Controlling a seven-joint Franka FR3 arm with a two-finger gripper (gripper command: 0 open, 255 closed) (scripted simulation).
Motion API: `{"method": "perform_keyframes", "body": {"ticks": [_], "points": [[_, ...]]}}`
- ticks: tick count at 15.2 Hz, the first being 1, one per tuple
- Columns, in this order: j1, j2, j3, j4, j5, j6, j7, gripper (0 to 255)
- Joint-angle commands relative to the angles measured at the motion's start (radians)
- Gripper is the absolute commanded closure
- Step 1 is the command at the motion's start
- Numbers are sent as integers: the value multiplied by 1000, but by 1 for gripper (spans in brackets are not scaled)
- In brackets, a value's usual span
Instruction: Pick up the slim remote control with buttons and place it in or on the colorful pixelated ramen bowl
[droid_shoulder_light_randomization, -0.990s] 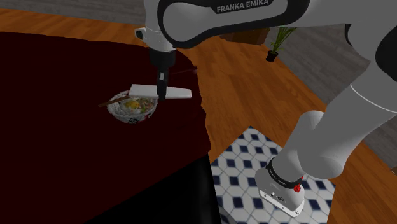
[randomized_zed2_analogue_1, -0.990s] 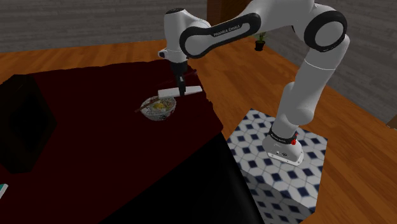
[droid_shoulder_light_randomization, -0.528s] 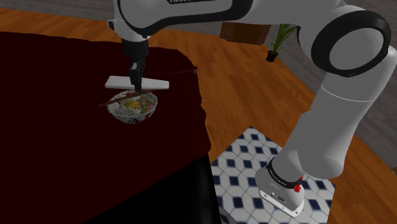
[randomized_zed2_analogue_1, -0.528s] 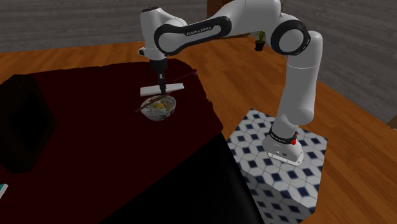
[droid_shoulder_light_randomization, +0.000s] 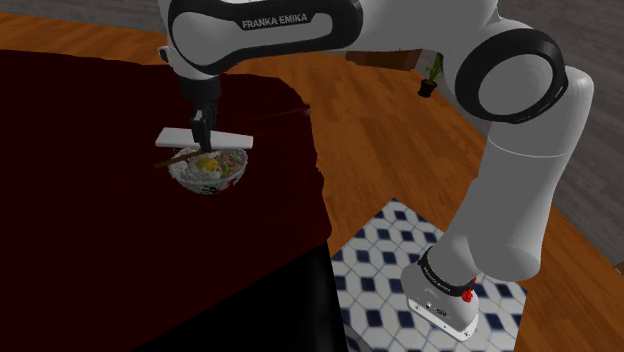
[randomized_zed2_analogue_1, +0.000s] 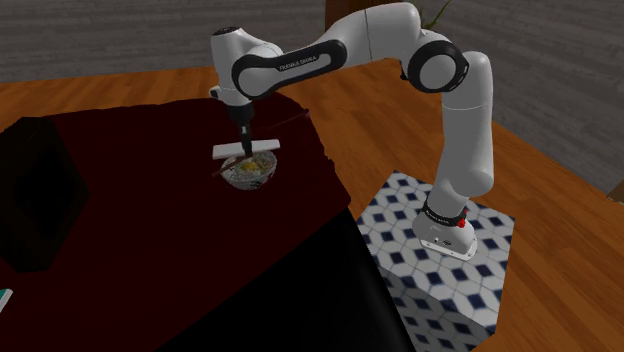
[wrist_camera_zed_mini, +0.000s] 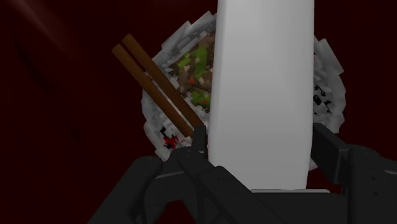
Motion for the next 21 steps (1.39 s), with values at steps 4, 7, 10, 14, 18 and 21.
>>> {"method": "perform_keyframes", "body": {"ticks": [4,7,10,14,18,21], "points": [[-1,11,-1,-50,-2,62,0,255],[-1,19,-2,-77,-4,96,1,255],[-1,19,-2,-77,-4,96,1,255],[-1,19,-2,-77,-4,96,1,255],[-1,18,-2,-77,-4,96,1,0],[-1,18,-2,-77,-4,96,1,0]]}}
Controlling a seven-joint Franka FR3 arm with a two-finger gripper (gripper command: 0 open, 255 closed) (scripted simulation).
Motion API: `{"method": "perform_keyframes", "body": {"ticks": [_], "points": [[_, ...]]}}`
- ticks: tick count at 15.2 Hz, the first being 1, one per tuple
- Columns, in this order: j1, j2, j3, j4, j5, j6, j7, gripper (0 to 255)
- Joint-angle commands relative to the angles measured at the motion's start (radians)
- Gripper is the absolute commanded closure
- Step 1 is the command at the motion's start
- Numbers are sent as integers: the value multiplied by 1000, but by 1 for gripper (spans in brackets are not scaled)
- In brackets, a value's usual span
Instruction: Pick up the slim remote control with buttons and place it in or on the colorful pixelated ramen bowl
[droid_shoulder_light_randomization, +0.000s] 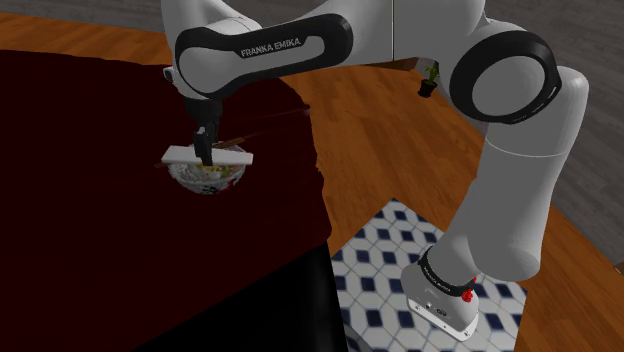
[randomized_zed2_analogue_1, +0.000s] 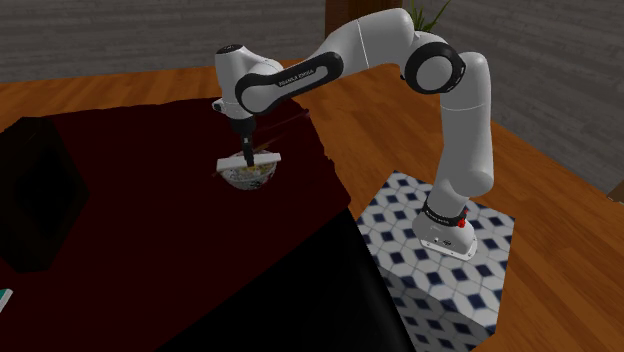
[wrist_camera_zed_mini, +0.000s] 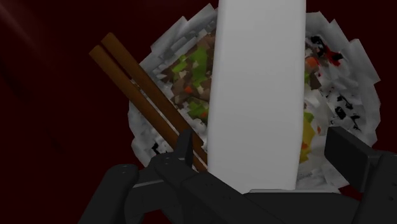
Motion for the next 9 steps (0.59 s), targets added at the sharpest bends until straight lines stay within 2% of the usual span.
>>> {"method": "perform_keyframes", "body": {"ticks": [1,4,9], "points": [[0,-7,1,24,1,-31,-1,0],[1,-19,2,101,4,-119,-3,0],[1,-19,2,101,4,-119,-3,0]]}}
